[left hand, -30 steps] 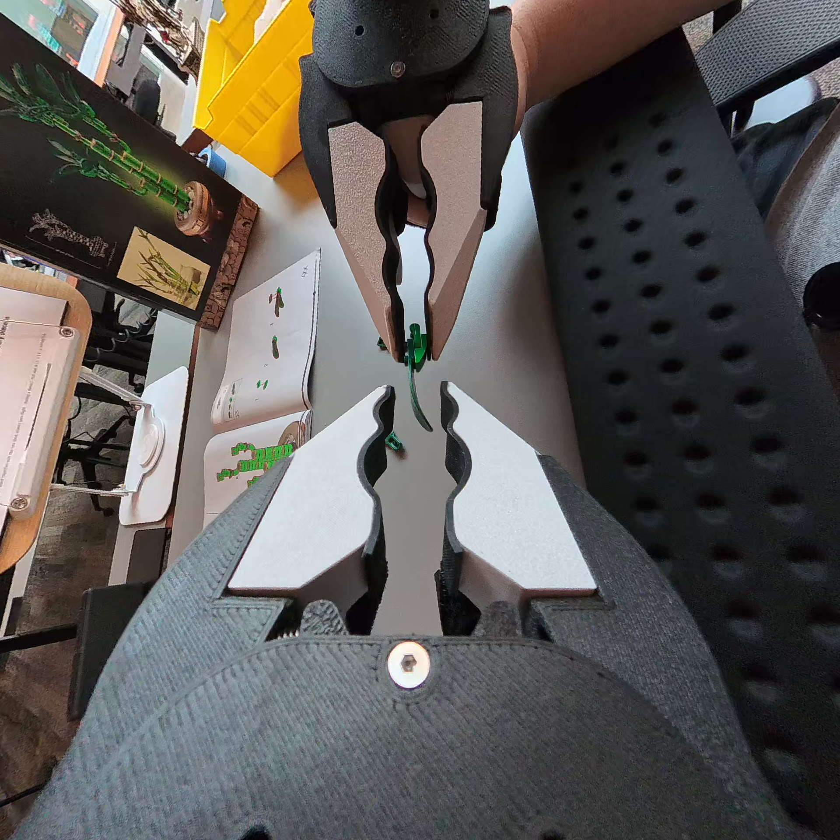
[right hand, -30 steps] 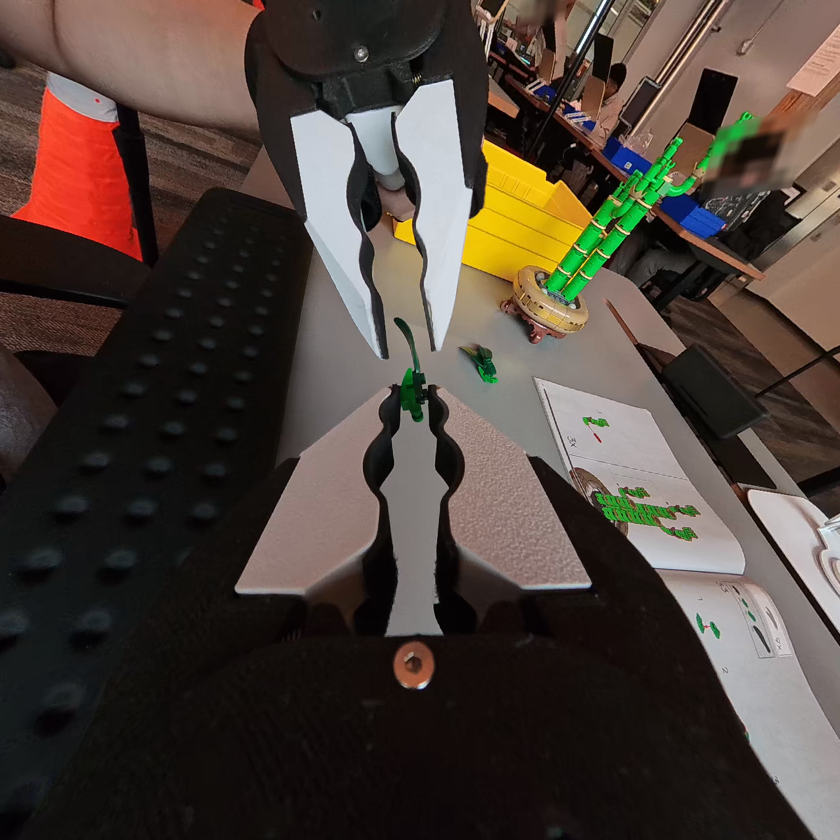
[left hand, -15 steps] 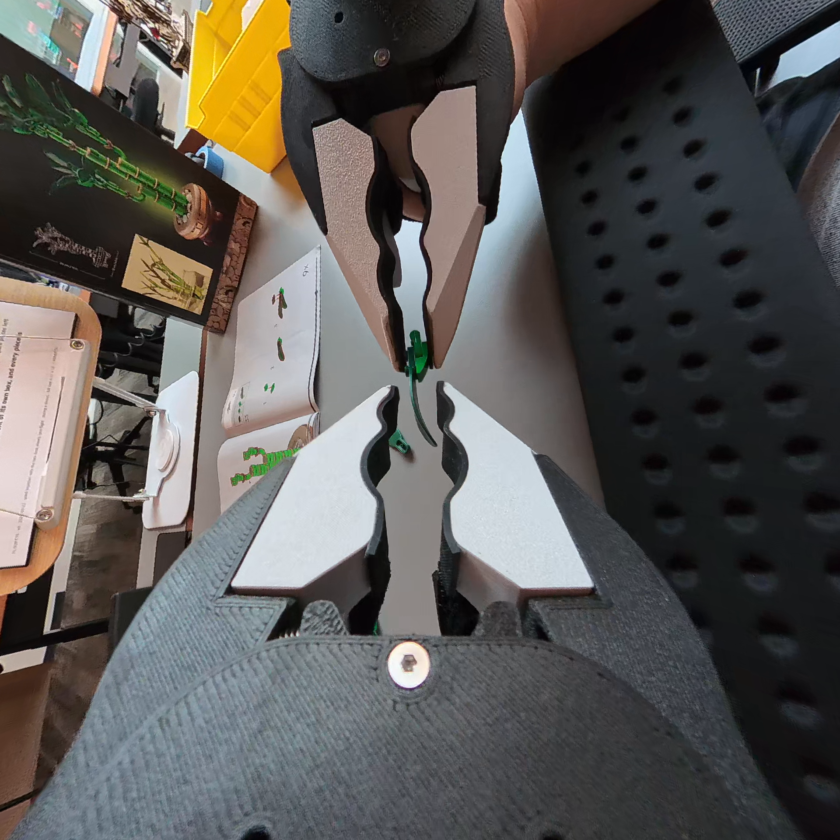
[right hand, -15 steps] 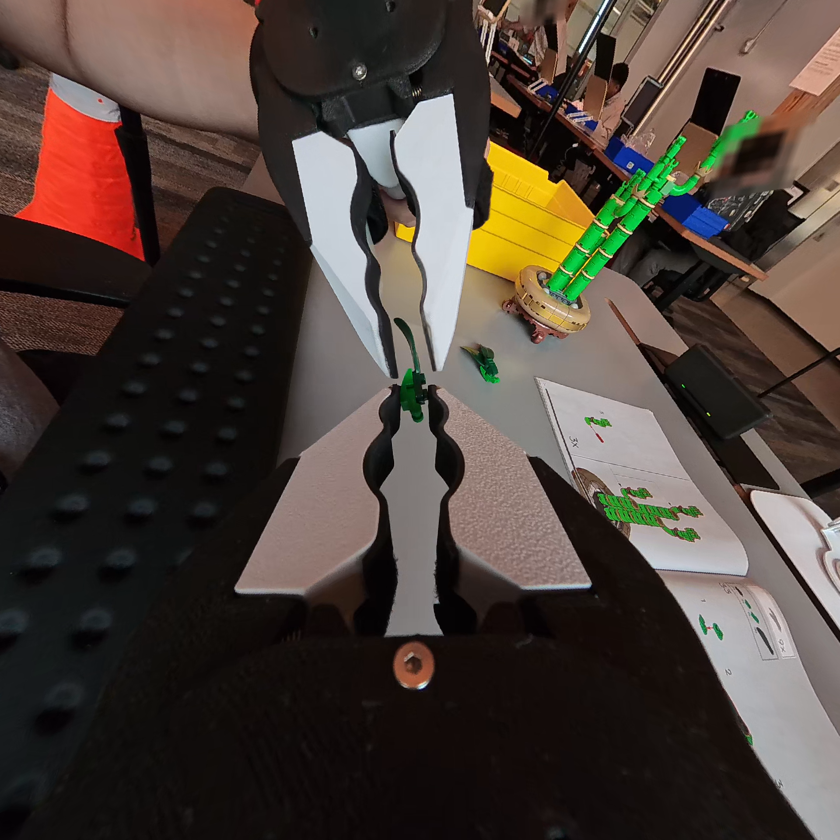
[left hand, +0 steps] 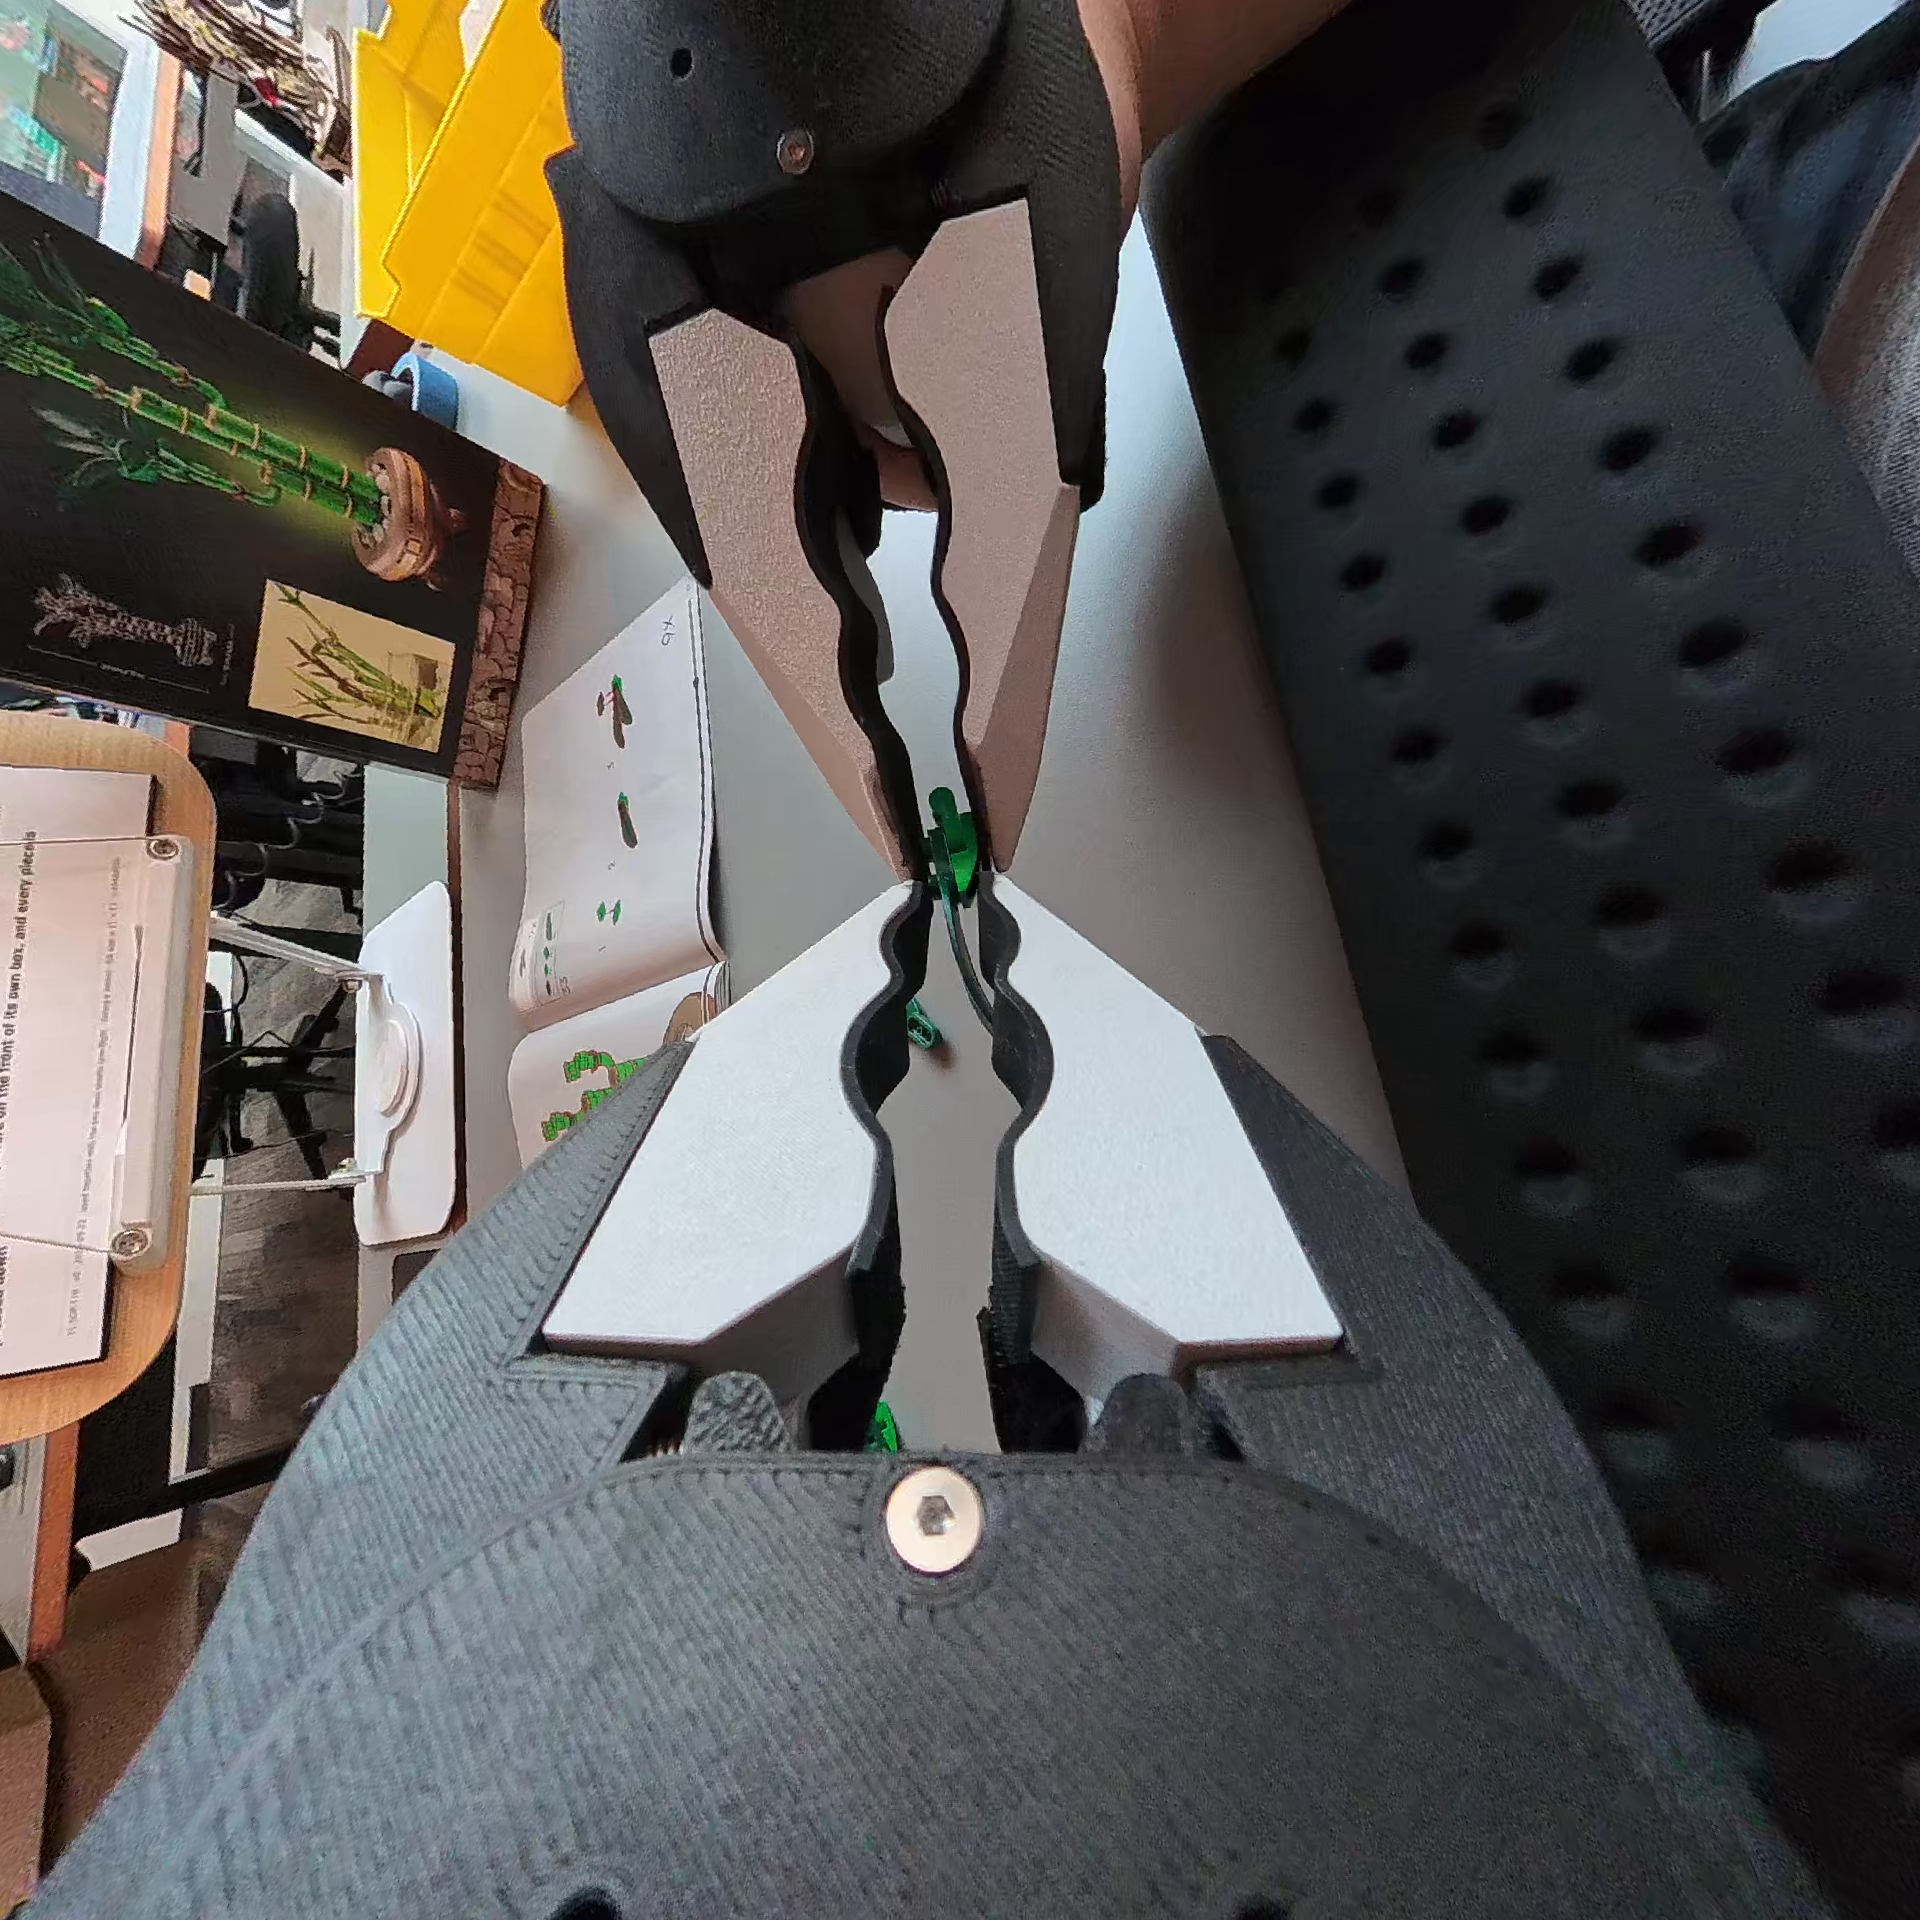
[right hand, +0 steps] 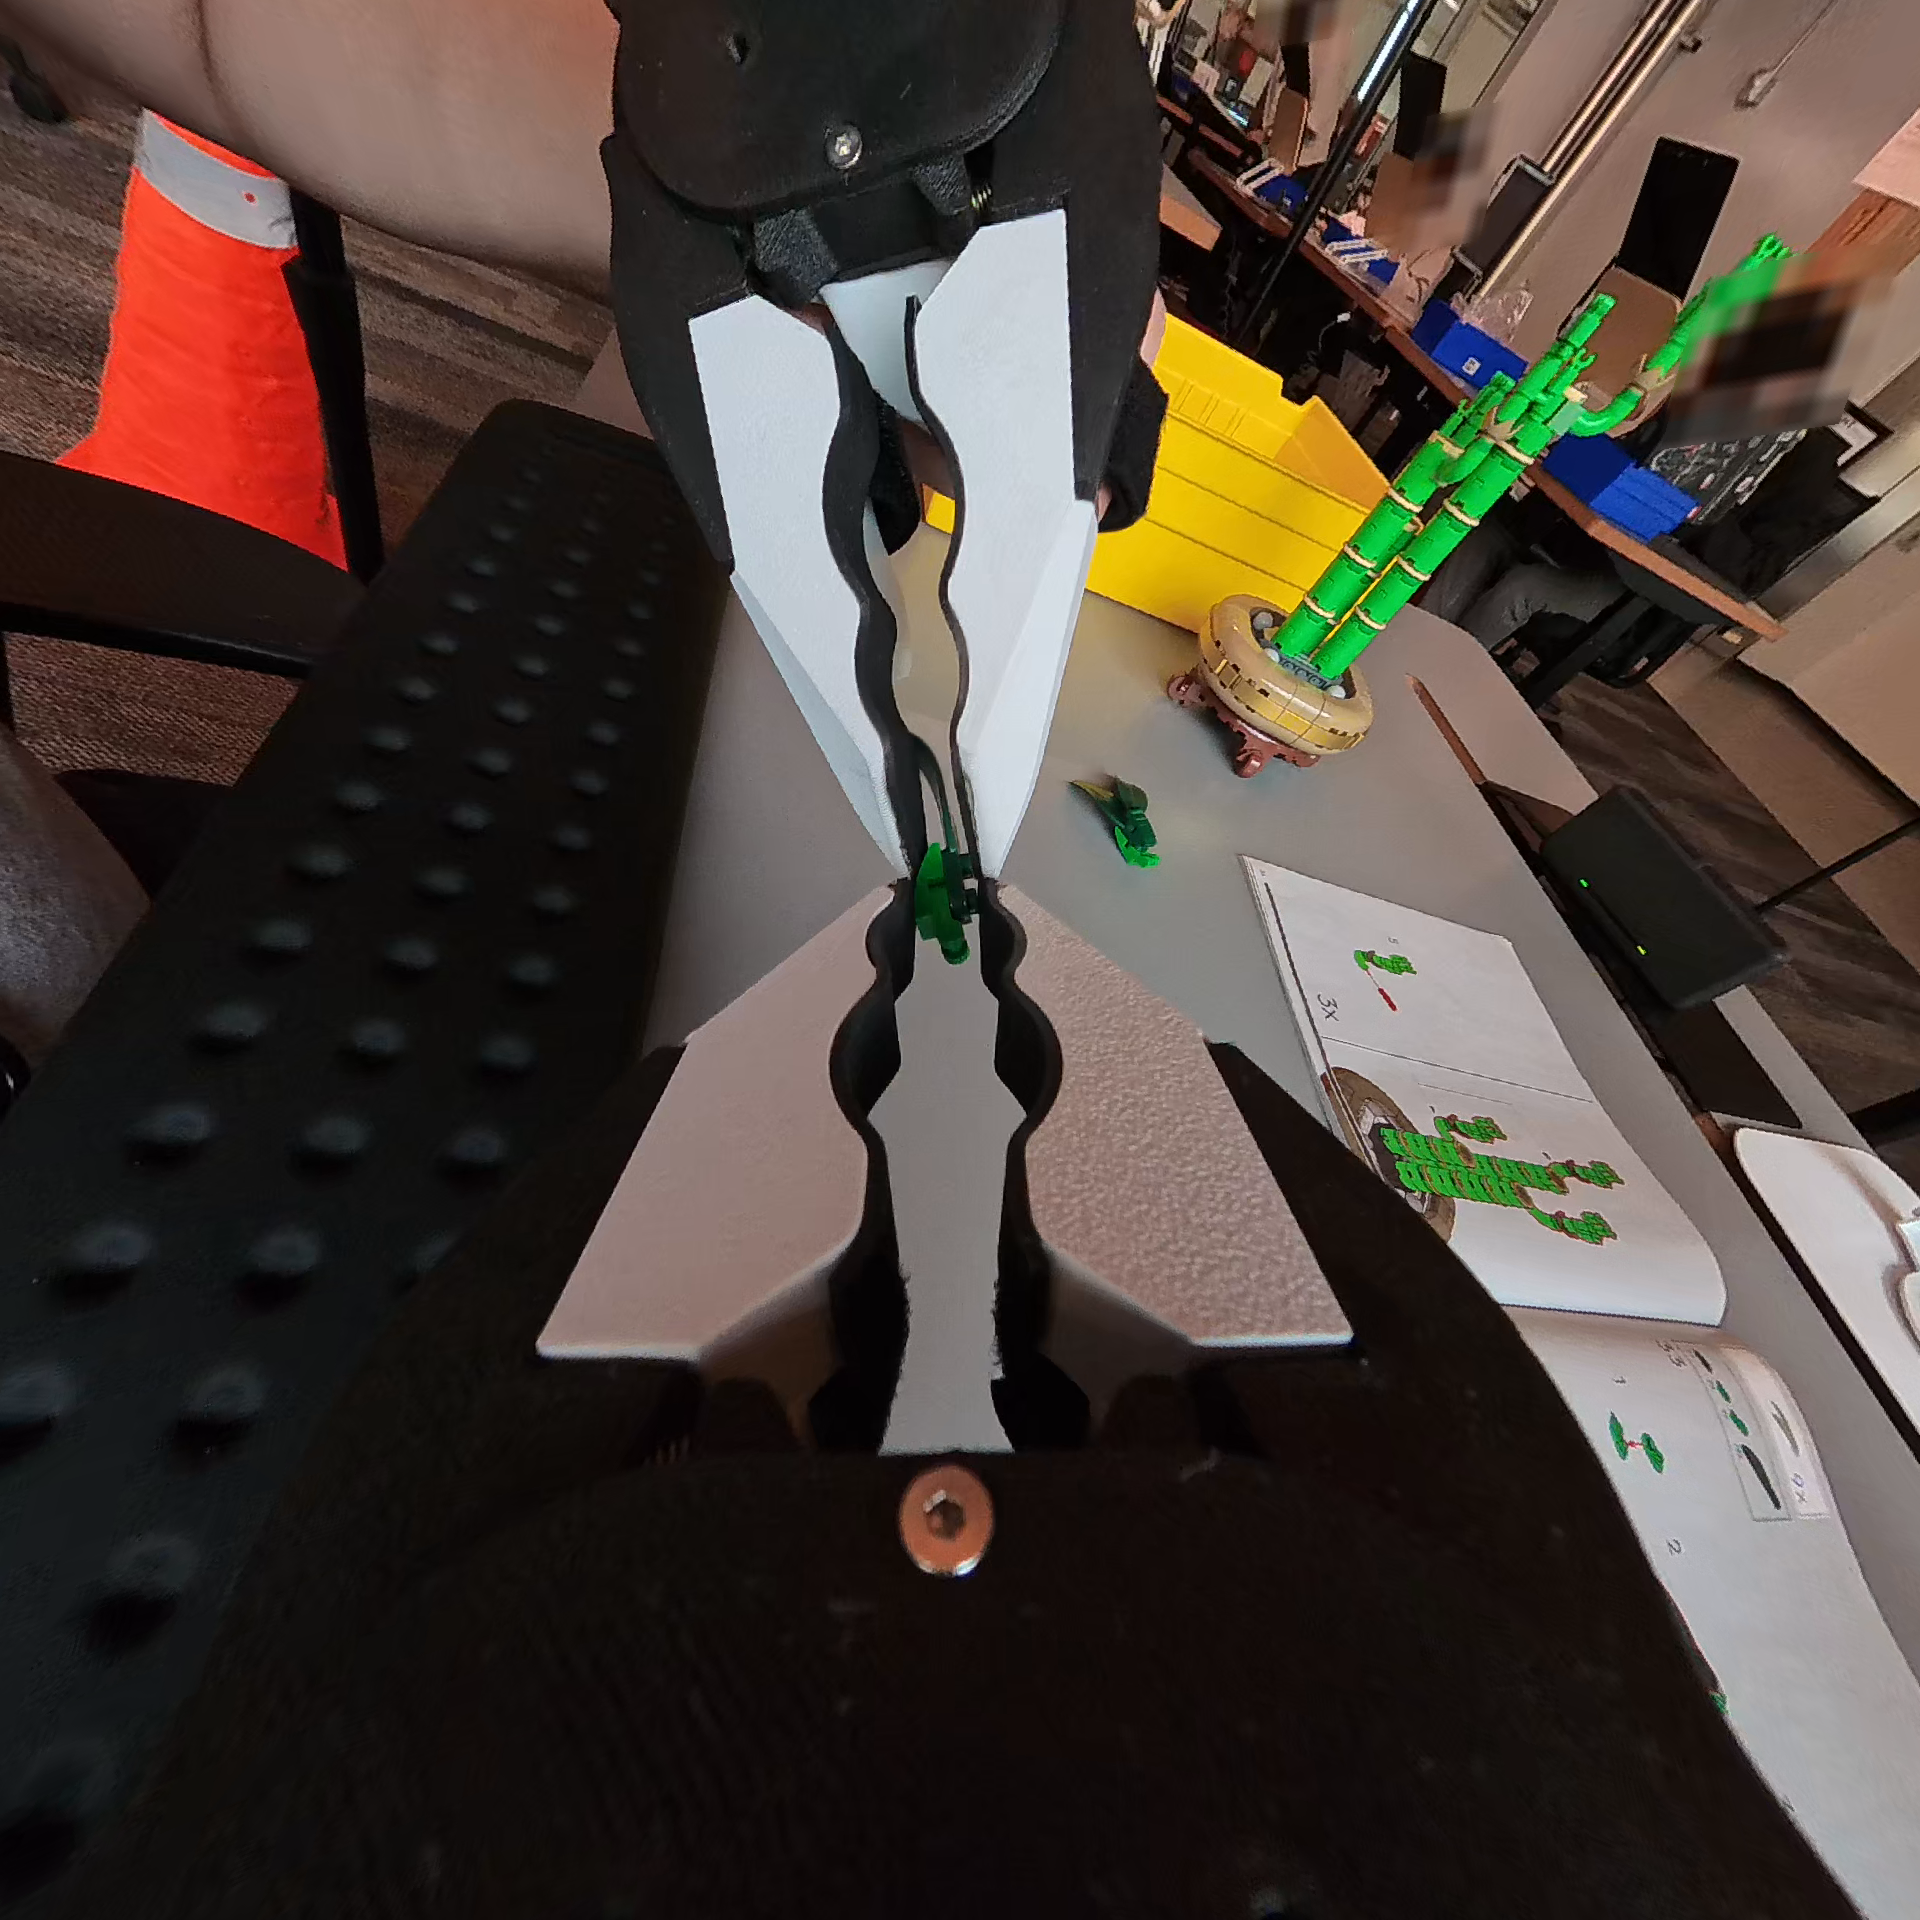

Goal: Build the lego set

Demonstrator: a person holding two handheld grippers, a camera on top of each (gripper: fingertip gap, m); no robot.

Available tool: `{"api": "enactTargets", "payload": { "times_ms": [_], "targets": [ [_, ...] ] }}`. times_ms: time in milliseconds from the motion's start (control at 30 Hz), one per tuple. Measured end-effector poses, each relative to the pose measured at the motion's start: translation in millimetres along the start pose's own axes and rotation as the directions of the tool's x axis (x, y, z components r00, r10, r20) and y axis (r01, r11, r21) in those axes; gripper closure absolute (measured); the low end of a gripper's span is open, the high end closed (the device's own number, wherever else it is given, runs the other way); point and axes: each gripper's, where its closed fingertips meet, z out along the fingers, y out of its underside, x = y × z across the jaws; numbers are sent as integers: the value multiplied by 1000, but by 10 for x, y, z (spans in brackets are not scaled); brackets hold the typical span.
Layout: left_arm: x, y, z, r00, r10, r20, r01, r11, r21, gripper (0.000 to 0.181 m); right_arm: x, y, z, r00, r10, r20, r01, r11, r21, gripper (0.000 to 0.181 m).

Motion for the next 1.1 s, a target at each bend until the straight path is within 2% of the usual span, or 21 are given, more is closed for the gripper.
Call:
{"api": "enactTargets", "payload": {
  "times_ms": [433,800,1100],
  "targets": [
    [3,-9,2,1000,-18,-1,18,999,-33,175,-6,-4,-15,999,37,23,-37,999,15,171],
    [26,64,16,999,-33,-22,32,998,-60,175,7,64,-17,1000,4,11,-4,1000,-23,167],
    [42,30,8,998,-40,-38,38,998,-46,175,-35,38,-23,999,-35,19,35,999,-29,172]
  ]
}}
